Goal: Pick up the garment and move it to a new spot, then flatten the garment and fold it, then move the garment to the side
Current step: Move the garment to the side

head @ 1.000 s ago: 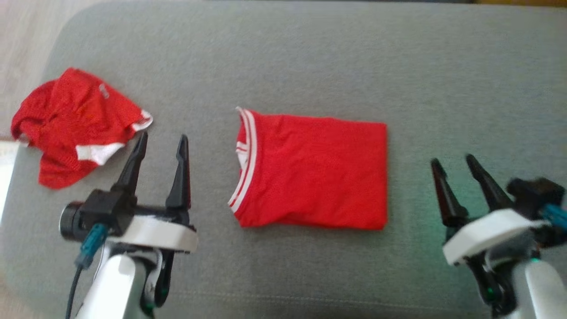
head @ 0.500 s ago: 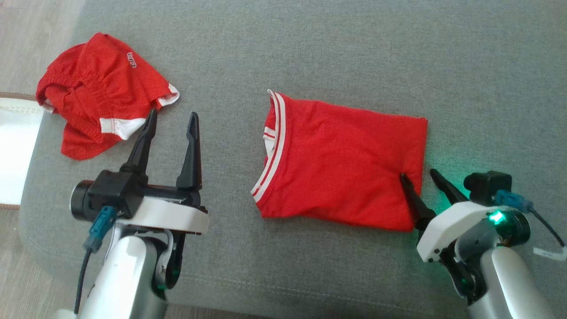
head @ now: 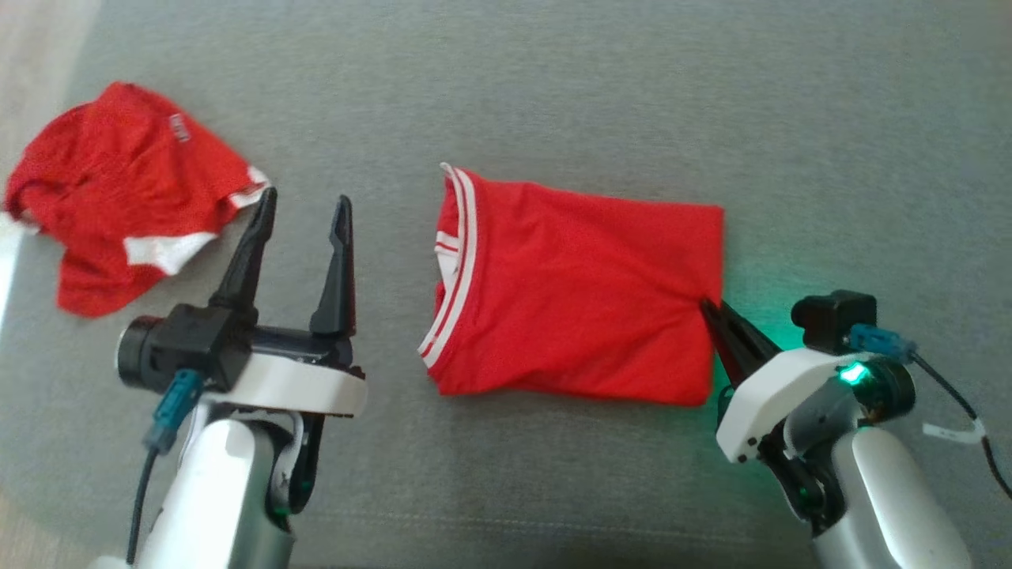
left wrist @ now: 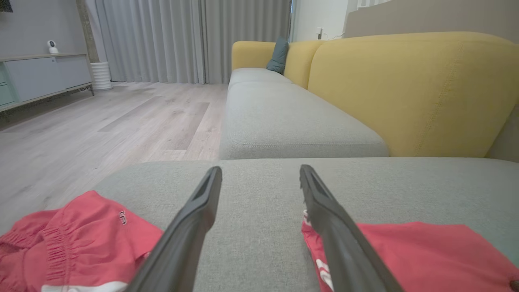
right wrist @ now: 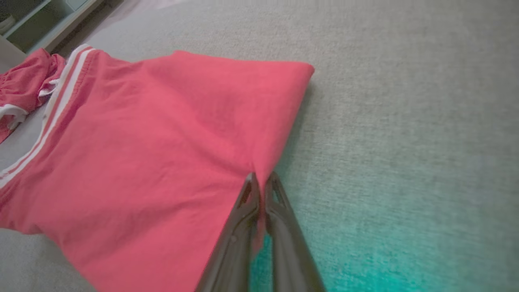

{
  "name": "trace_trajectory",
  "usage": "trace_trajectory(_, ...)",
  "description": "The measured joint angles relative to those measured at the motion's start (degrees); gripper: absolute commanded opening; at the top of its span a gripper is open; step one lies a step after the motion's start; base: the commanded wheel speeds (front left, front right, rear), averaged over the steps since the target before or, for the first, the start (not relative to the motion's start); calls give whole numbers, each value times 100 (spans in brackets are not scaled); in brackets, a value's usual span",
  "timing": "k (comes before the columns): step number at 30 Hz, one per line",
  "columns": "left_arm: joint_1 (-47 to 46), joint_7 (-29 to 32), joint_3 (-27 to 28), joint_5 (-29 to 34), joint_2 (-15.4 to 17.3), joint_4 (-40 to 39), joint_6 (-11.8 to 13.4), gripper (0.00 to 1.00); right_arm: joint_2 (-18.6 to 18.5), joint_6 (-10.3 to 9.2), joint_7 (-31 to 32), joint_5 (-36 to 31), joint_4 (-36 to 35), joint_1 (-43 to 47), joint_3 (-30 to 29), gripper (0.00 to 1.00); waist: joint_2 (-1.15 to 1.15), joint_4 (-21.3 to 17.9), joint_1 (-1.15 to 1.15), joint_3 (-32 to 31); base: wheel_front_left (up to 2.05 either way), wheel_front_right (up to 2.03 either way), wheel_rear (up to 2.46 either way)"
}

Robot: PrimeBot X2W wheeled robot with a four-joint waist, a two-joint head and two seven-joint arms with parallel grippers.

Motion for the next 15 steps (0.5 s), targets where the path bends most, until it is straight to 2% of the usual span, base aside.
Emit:
trace_trajectory(8,23,-31,65,51,83,-122,-121,100,-255,0,-77,141,-127,-99,258,0,0,-887,0,9,0,0,0)
trace_trajectory(15,-10,-26,-114,240,197,-160,-240,100,-580,0,-285,430,25,-664,323,0,0,-1637,0,130,0,0,0)
